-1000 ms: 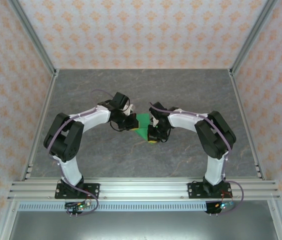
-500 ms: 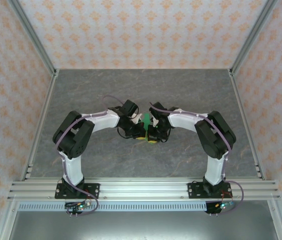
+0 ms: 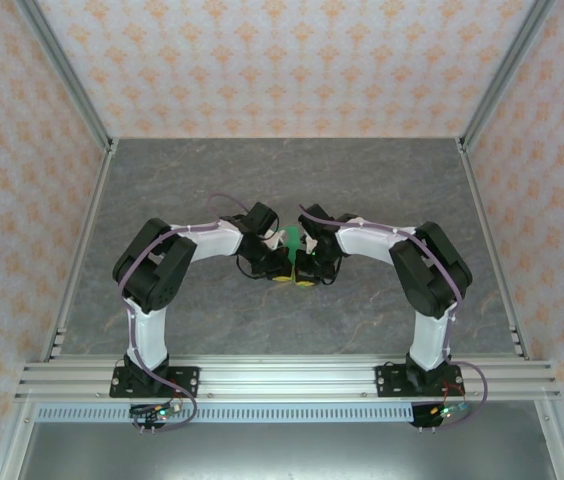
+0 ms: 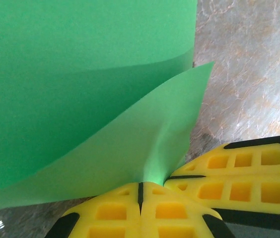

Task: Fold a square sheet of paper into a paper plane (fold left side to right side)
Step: Third fold the triangle at the center of the table.

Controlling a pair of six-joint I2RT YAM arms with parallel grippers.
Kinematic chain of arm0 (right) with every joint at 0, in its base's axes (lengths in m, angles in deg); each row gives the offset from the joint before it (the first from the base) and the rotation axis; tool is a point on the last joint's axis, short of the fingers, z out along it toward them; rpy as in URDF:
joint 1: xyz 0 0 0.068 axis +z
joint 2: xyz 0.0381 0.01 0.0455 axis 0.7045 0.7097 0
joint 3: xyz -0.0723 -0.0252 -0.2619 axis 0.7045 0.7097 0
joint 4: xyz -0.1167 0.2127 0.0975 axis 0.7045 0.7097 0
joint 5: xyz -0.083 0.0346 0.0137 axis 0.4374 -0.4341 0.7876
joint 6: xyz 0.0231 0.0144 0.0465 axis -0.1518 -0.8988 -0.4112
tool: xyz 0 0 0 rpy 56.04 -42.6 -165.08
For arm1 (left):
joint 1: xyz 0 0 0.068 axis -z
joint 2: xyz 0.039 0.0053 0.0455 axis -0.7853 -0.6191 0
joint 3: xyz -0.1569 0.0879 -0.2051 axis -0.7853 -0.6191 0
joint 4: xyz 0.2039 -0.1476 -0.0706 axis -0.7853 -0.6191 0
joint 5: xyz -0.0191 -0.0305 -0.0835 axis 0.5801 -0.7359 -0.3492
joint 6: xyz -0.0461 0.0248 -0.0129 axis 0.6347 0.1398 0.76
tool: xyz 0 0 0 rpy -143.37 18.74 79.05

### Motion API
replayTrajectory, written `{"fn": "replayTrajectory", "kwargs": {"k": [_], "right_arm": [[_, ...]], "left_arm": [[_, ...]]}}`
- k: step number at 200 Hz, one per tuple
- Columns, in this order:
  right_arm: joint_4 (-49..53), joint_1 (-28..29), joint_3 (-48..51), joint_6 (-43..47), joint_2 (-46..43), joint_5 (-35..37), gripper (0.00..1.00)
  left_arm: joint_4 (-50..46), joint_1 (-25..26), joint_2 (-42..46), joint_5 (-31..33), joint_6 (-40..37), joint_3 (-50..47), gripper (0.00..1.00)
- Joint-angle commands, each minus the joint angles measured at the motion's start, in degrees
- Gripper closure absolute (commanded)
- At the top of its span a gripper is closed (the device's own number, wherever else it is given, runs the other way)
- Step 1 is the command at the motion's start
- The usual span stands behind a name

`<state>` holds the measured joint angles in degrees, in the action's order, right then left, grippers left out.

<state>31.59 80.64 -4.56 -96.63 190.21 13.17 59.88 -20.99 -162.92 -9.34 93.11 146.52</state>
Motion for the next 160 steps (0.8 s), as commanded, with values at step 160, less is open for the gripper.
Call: {"fn": "replayTrajectory", "kwargs": {"k": [160], "right_arm": [[9.91,-0.39,2.44,2.7,2.4,10.51,1.0]], "left_arm": [[-6.44,-12.42,-3.07,16.01,-6.19,2.59,1.0]]}}
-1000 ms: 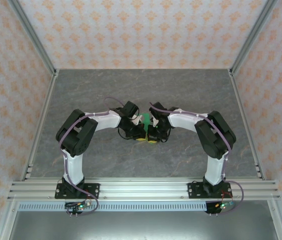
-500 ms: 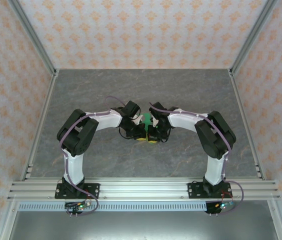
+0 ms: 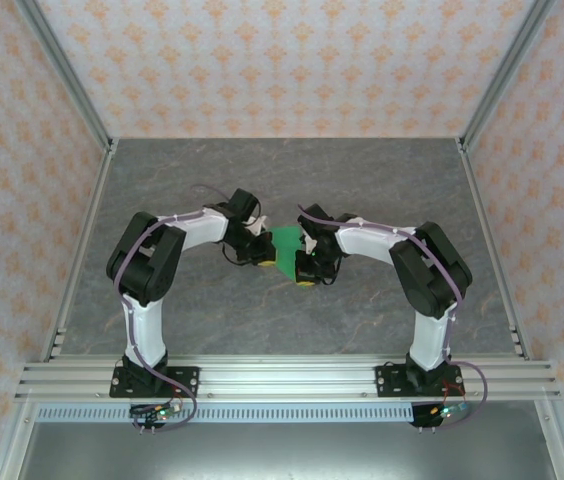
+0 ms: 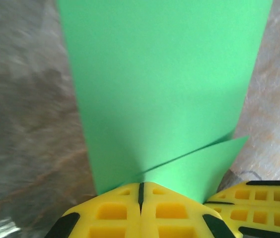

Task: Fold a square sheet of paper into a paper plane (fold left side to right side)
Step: Third fold the triangle at the center of the table, then fourth fold the wing at the center of the table.

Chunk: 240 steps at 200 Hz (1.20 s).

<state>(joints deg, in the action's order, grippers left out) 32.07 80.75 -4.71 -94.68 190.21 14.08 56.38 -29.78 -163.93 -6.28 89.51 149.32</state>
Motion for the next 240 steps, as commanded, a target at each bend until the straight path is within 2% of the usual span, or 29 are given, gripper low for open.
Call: {"fn": "replayTrajectory", "kwargs": {"k": [1,38,72,102,140,161,180,206,240], "right_arm": [[9.44,-0.48,2.6,0.76,2.37,9.57,1.0],[8.43,-0.55,2.43,0.93,1.88,8.92,1.0],[2.37,-0.55,2.62,0.66,-1.03,6.93,1.0],[-1.47,-0.55,0.42,1.97,-5.7,9.37,0.98],[-3.54,-0.55,0.26,6.84,-12.91,16.84,0.75],[-5.9,-0.42,1.26,9.42,-14.73,17.48,0.66],[-10.15,1.11,3.63,11.38,-16.58,17.94,0.58],[-13.5,4.61,5.71,14.04,-17.27,20.29,0.53],[-17.25,7.78,9.05,17.68,-16.6,22.48,0.49]], "left_arm": [[-2.9,-3.67,-2.08,12.97,-2.6,-0.25,1.0],[-2.69,-6.29,-1.85,12.71,-3.27,-1.0,1.0],[-2.43,-7.56,1.35,11.09,-3.17,-0.99,1.0],[-1.02,-7.56,7.88,9.45,-0.98,-2.53,0.88],[5.05,-7.34,13.46,5.52,5.5,-7.65,0.71],[10.55,-5.43,13.2,1.19,9.41,-10.04,0.64],[13.01,-2.86,11.43,0.13,11.7,-10.11,0.59],[15.42,-0.77,8.49,-0.52,13.73,-9.22,0.57],[14.92,-0.42,5.86,0.66,14.43,-8.2,0.53]]}}
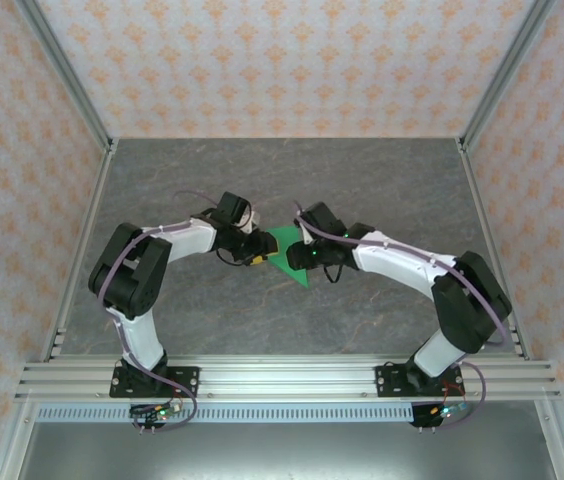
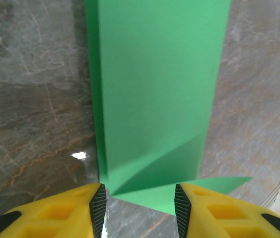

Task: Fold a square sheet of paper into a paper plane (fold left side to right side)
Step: Fourth fold the wing at the center of the table.

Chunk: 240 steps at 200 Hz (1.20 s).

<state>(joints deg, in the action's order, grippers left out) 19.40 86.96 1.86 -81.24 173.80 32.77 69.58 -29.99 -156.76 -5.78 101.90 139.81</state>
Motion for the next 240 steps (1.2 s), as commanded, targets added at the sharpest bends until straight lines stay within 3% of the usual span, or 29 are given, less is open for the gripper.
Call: {"fn": "replayTrajectory", "kwargs": {"k": [1,42,101,137,192,240], "right_arm": [[-4.72,1.67,2.59,4.35,-0.17,3.83,0.49],[-8.45,4.43,5.53,7.46,0.42,5.47,0.48],[-8.81,5.9,5.42,8.81,3.16,8.41,0.47],[-8.82,5.9,4.88,9.08,4.95,9.93,0.43],[-9.34,5.9,3.5,8.95,7.67,10.87,0.44],[-9.42,5.88,2.73,8.87,8.73,11.72,0.5]], "left_arm": [[1.66,-0.21,-1.33,0.17,2.04,1.36,0.53],[2.3,0.1,-3.06,-0.31,3.33,2.27,0.51],[3.0,0.65,-2.82,-1.39,4.46,3.98,0.63],[2.96,0.69,-1.77,-2.01,5.05,4.61,0.65],[2.49,0.92,-0.48,-2.88,6.07,5.61,0.64],[1.61,1.0,-0.04,-2.99,6.79,6.58,0.64]]}}
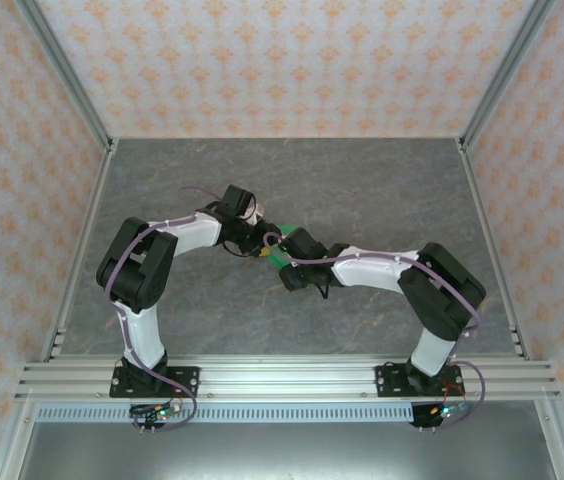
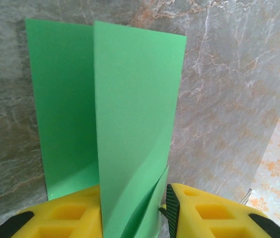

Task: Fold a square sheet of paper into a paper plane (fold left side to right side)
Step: Fourth fold the wing at the center of the table.

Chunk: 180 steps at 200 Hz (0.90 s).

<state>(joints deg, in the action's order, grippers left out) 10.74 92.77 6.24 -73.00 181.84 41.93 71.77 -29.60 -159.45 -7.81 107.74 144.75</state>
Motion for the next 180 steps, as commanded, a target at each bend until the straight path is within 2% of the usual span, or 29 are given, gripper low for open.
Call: {"fn": "replayTrajectory", "kwargs": {"k": [1,145,180], "right_arm": [[-0.73,0.08,-1.65,0.63,0.73,2.63,0.5],[0.28,0.09,-0.84,-1.13,0.21,3.68,0.88],[0.14,-0.34,-0.52,-1.93,-0.15,0.45,0.91]], "left_arm": [[-0.62,0.61,2.64,-0.95,1.0,1.69,0.64],[-4.23,0.52,3.45,0.81,-0.32,2.43,0.63],[-7.05,-0.12,6.8,2.92,-2.82,2.55,0.54]]}}
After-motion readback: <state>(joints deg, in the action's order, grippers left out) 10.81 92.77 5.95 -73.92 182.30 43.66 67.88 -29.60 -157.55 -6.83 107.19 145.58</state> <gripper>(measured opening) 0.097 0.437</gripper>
